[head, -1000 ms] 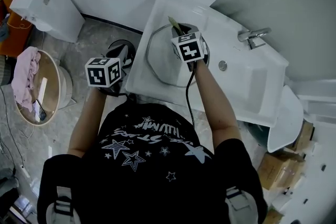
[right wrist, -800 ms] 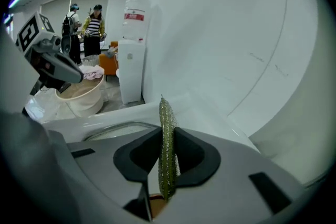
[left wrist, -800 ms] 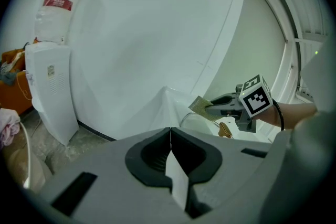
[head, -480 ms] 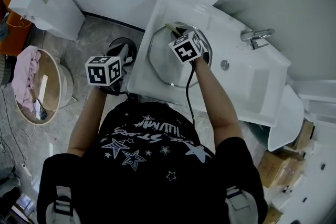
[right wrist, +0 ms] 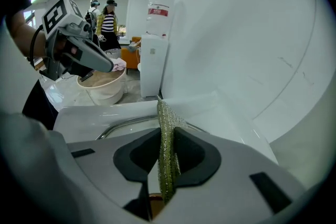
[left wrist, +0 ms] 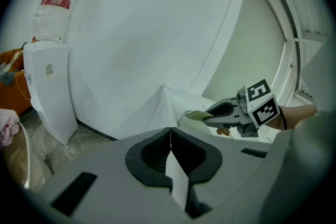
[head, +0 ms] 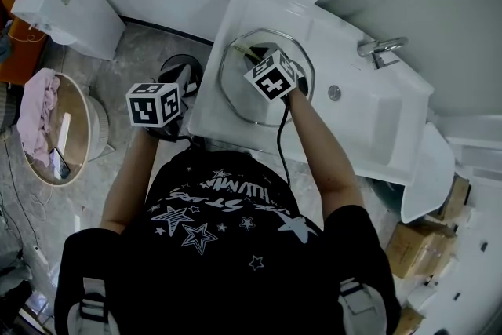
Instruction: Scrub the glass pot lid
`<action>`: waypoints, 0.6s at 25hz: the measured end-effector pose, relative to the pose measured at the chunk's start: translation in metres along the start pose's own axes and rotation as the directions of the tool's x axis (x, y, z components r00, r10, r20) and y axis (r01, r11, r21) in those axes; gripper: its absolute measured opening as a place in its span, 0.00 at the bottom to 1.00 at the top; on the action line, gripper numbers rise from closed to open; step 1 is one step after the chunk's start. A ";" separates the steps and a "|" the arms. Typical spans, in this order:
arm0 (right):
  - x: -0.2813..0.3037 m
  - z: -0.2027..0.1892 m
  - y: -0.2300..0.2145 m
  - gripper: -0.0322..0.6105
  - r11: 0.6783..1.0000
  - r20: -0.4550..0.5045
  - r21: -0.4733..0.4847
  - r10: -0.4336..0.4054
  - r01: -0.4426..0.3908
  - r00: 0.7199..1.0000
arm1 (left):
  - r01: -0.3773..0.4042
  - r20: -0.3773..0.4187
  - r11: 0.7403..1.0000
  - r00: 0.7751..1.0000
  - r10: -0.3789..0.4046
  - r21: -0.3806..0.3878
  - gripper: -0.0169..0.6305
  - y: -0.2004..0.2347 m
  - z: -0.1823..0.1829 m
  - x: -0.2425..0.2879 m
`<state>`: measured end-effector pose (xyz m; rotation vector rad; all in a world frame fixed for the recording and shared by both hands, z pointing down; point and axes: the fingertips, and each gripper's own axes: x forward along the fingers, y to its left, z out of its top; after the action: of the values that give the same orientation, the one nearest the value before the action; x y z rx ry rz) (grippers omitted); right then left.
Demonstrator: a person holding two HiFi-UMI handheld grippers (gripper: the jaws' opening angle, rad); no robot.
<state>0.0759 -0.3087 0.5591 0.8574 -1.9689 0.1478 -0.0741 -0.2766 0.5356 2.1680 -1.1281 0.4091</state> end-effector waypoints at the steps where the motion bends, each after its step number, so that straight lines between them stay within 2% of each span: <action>1: -0.001 0.000 0.004 0.16 1.000 0.003 -0.010 0.009 -0.009 1.000 | -0.001 0.001 1.000 1.000 0.001 0.000 0.04 -0.001 -0.001 -0.001; 15: -0.018 -0.001 0.054 0.16 0.990 0.050 -0.110 0.094 -0.088 0.994 | -0.038 0.016 0.999 0.999 0.038 -0.009 0.04 -0.018 -0.014 -0.017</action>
<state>0.0483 -0.2589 0.5576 0.7089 -2.0487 0.0706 -0.0696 -0.2494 0.5292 2.1489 -1.1791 0.4032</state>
